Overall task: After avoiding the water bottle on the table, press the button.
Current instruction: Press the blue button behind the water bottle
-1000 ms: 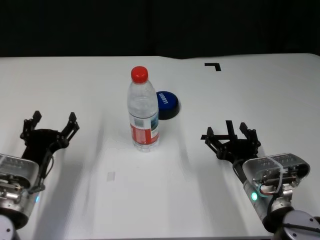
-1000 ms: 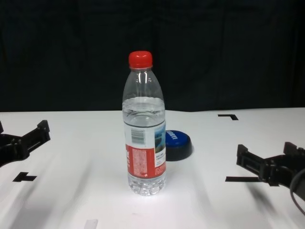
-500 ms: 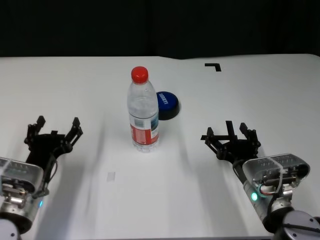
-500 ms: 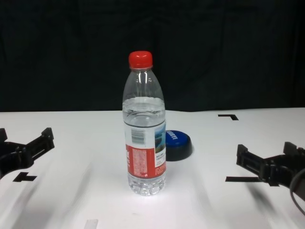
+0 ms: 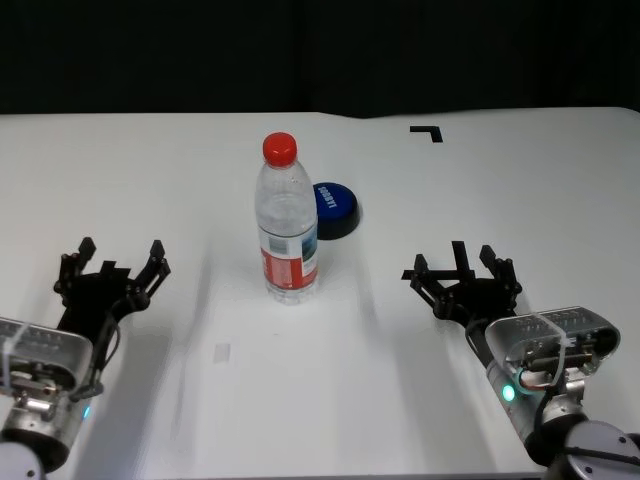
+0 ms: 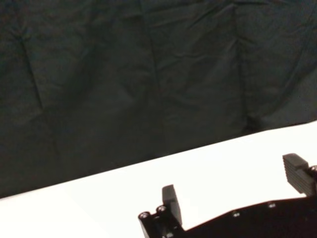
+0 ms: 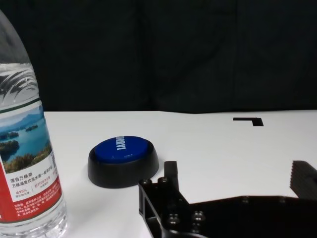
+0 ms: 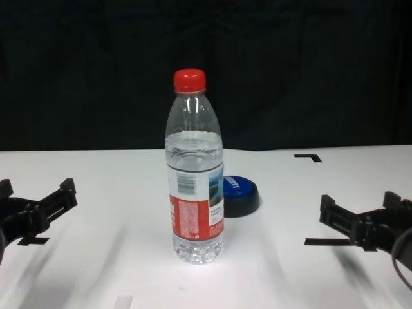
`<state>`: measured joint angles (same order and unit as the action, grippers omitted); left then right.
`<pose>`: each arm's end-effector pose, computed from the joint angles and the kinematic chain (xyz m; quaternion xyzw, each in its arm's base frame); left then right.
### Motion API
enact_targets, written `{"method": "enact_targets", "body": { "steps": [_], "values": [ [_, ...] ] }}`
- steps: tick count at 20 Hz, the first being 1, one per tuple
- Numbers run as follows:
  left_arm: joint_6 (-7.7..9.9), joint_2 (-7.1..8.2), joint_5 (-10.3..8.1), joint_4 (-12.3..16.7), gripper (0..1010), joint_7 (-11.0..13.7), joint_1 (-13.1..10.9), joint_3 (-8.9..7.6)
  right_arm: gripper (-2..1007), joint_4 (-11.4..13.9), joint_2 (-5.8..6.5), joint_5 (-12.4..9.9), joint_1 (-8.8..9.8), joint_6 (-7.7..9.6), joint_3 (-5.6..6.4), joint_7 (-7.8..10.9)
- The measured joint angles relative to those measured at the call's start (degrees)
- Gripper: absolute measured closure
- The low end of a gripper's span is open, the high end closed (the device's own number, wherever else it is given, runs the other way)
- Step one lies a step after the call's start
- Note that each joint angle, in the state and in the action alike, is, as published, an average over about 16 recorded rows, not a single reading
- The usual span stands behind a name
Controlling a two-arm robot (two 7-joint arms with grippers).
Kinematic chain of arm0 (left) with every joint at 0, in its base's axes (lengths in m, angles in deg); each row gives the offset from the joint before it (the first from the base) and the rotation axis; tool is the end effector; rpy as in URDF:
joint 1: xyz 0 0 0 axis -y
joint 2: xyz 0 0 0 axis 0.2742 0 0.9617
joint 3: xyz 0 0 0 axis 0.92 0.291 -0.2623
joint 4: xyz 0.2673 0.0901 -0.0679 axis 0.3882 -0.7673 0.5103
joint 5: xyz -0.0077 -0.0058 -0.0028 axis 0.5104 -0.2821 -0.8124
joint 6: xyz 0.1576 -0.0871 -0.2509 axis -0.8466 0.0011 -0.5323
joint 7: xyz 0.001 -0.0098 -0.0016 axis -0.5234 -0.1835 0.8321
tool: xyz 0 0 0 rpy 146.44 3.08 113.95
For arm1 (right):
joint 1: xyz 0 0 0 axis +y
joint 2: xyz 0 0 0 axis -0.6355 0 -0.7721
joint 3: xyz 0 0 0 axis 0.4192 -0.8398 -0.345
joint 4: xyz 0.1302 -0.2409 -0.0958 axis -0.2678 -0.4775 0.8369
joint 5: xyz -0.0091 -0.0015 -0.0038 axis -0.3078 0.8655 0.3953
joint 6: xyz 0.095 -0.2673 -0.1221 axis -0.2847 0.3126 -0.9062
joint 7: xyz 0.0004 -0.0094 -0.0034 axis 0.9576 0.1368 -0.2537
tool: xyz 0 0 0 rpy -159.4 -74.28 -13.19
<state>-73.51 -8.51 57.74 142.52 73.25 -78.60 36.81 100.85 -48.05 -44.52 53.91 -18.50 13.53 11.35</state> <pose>0.3040 0.0431 -0.3231 0.0519 -0.1106 0.6578 0.7432 0.3002 0.0395 -0.3070 0.0184 0.0178 -0.6311 0.7752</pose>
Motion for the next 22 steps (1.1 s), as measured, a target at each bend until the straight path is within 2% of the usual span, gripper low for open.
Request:
{"method": "enact_targets", "body": {
  "steps": [13, 22],
  "values": [
    [0.05, -0.02, -0.02, -0.1, 7, 0.0, 0.0, 0.05, 2, 0.0, -0.21, 0.2, 0.01, 0.08, 0.13, 0.10],
    [0.04, -0.02, -0.07, -0.1, 7, 0.0, 0.0, 0.05, 2, -0.1, -0.92, 0.9, -0.54, 0.73, 1.23, 0.90]
  ]
}}
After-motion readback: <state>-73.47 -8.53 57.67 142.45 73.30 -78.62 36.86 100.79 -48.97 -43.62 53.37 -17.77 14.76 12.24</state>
